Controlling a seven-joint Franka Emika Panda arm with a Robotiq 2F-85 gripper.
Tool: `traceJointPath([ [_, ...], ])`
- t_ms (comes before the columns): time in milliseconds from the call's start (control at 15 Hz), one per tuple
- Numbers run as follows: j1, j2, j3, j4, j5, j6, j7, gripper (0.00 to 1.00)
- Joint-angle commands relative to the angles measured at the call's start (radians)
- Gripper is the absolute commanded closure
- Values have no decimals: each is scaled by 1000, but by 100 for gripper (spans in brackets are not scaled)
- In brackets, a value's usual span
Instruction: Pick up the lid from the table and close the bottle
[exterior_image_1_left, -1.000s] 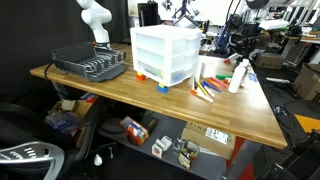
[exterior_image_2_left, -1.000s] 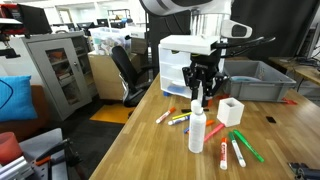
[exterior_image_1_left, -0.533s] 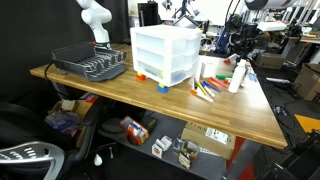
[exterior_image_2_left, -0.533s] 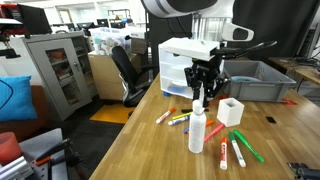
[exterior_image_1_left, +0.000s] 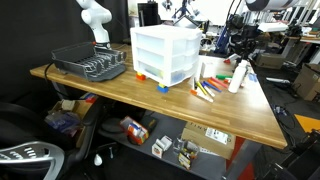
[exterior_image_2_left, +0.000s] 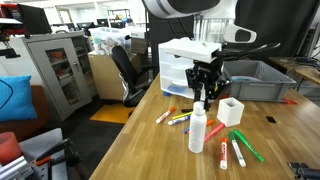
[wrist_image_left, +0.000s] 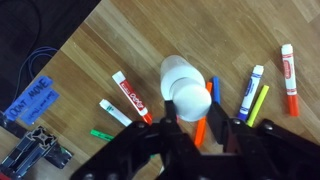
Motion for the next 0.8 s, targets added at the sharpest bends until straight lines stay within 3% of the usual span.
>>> traceJointPath([
  [0, -15, 14, 10, 11, -6, -9, 0, 88],
  [733, -5, 7, 13, 12, -17, -36, 14, 88],
])
